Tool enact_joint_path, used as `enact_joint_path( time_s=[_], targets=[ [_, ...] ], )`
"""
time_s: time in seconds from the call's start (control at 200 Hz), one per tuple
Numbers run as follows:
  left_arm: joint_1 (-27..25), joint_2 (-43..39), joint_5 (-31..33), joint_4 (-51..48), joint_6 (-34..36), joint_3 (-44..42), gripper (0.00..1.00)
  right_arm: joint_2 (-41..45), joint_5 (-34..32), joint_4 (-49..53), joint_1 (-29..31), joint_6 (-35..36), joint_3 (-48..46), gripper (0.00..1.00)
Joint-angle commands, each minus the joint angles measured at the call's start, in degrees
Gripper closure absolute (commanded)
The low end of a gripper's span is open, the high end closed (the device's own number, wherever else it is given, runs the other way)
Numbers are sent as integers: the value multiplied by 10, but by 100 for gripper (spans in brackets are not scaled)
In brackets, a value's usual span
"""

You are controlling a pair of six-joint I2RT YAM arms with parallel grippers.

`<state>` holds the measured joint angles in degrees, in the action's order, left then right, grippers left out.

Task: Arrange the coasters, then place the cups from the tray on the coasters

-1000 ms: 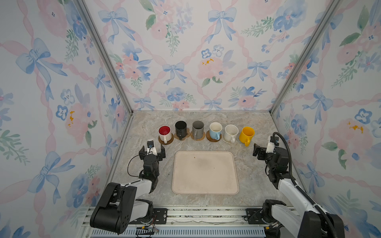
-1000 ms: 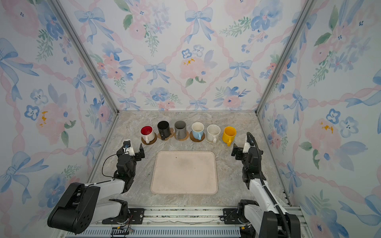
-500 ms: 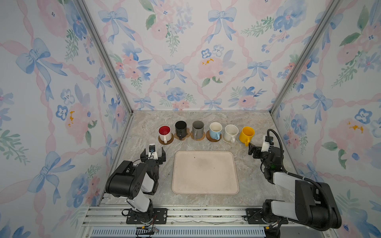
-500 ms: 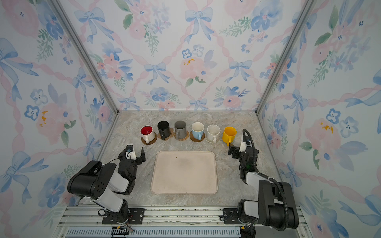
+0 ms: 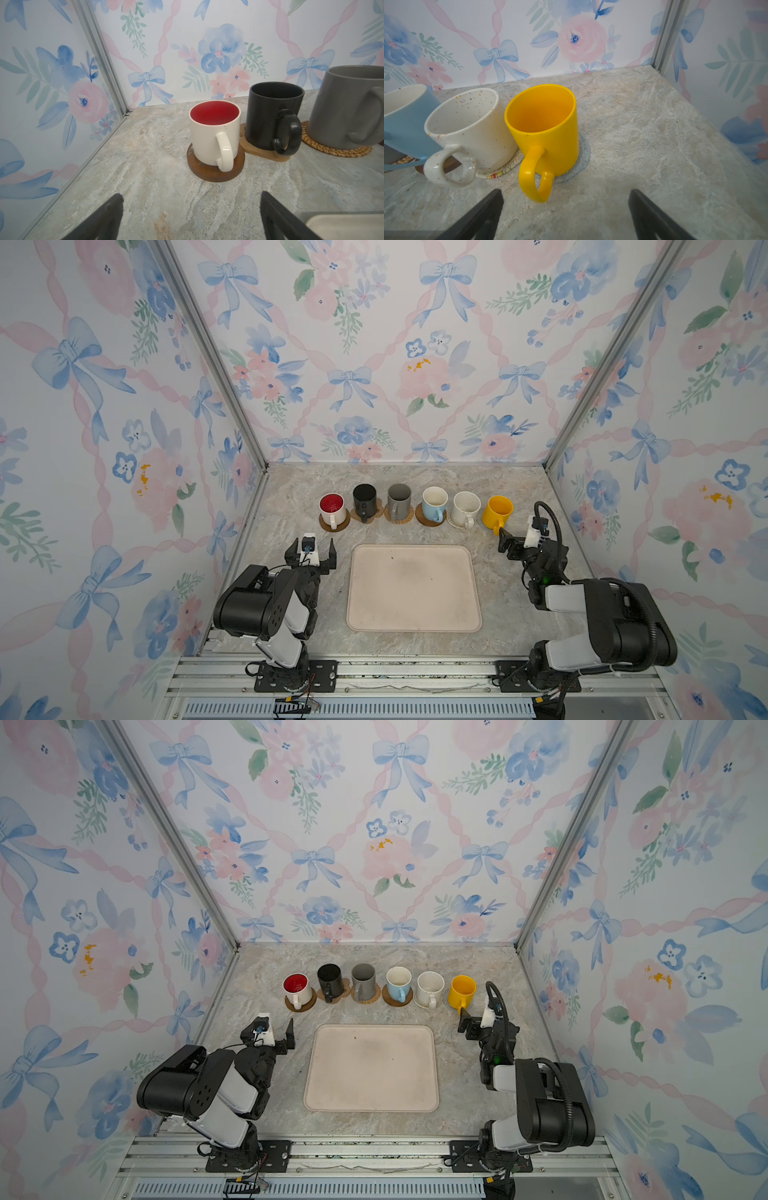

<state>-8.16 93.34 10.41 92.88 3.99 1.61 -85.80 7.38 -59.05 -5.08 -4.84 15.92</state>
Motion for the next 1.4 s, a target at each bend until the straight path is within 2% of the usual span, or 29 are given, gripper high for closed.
enact_joint_path(
  time_s=[0.0,0.04,0.115,0.225,0.705,1.395],
  targets=[
    [3,4,-43,58,22,-9,2,-30,3,-51,16,18,3,3],
    [2,4,-53,58,26,-10,2,-44,9,-60,20,17,13,3],
    [3,3,-66,58,31,-12,2,-30,23,33,22,33,48,3],
    [3,2,-66,58,31,-14,2,-27,-19,66,51,53,62,3],
    [3,3,-58,58,29,-12,2,-29,-18,64,50,51,62,3],
    [3,-5,-79,59,33,-22,2,-29,-18,64,50,52,63,3]
  ],
)
